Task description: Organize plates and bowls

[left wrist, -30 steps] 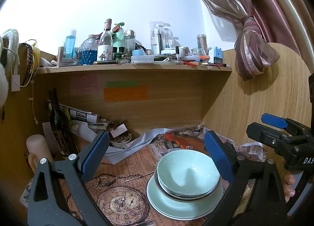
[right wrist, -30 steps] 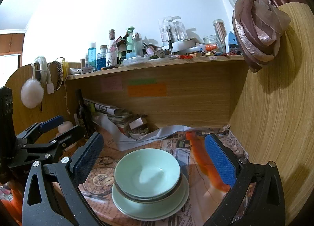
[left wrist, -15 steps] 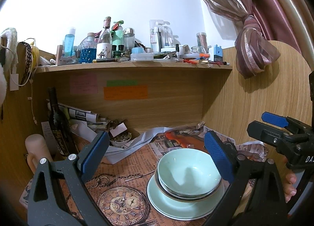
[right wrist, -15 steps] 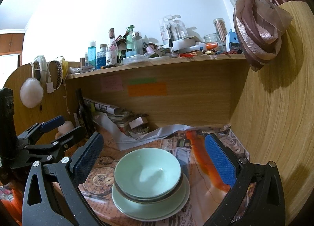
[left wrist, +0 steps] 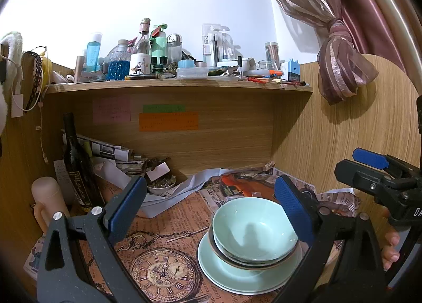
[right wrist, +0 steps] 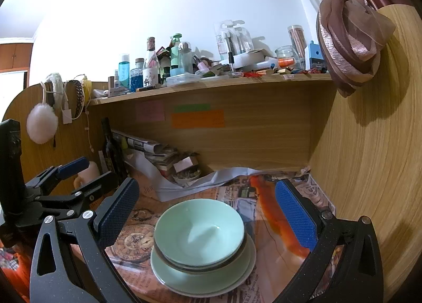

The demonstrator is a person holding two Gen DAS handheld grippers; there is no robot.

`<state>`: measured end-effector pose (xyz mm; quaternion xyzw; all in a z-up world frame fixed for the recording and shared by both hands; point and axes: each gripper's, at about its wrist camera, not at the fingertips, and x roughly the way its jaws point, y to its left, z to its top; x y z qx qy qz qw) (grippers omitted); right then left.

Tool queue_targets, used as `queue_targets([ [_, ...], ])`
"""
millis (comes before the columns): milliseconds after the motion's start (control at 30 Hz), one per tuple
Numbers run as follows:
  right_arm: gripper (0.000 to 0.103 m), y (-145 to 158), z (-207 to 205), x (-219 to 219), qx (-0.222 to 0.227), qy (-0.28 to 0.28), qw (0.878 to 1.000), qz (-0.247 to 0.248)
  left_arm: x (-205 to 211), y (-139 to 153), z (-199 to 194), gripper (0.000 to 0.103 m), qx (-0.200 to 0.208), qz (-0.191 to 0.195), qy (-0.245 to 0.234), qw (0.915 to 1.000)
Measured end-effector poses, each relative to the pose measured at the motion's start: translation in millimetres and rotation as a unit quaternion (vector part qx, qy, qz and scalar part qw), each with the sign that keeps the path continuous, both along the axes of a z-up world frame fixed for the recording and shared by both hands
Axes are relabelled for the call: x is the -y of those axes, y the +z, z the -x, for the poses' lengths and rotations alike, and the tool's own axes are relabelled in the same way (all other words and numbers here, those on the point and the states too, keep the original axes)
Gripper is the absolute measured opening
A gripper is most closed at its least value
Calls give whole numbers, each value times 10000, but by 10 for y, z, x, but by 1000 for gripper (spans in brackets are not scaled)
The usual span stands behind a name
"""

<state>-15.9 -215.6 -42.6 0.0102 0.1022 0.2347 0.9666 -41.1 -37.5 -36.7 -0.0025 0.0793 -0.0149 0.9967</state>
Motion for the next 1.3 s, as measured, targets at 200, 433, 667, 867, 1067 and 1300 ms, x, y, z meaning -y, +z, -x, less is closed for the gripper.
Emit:
queue_targets([
  [200,103,5,-5,-5,14,18,10000,15,-12,0,-4,100,-8,12,-10,10000],
  [433,103,-1,-8,-4,17,30,10000,8,-16,0,-6,100,-12,18,-2,10000],
  [667,103,-7,-9,-6,14,38,10000,18,-23,-4,-21,100,-32,69,-38,10000],
  [867,103,-11,-15,-22,14,48,10000,21,24,-6,-26,103,-60,33,-59,10000],
  [1067,103,-18,-13,-31,-14,34,10000,11,29,-3,-17,103,-43,48,-51,10000],
  [1300,103,-52,-30,-64,-76,-12,10000,-18,61,2,-35,103,-74,86,-70,9999],
])
